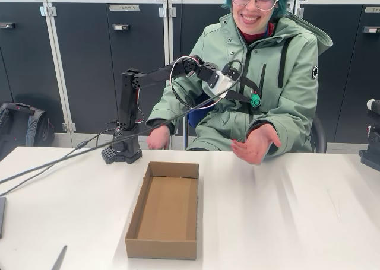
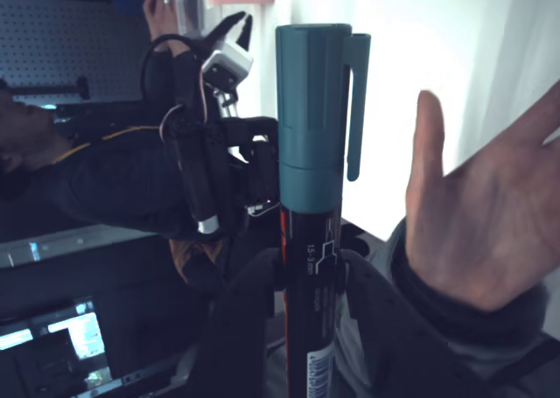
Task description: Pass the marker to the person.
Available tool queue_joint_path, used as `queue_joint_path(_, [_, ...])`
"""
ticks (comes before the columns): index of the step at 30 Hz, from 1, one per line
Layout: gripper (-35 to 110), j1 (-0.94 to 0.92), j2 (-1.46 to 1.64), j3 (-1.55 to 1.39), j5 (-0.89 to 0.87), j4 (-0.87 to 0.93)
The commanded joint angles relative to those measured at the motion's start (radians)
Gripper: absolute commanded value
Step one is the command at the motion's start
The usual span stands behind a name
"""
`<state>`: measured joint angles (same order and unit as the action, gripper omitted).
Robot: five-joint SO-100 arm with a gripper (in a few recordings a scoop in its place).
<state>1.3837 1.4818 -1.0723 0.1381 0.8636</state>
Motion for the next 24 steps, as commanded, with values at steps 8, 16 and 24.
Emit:
queue_joint_path(8, [-5, 0.072, -0.049, 0.121, -0.149, 0.046])
queue_joint_path(16, [-5, 0.147, -0.054, 0.104, -0.224, 0.127])
queue_joint_path(24, [-4, 0.160, -0.057, 0.074, -0.264, 0.130])
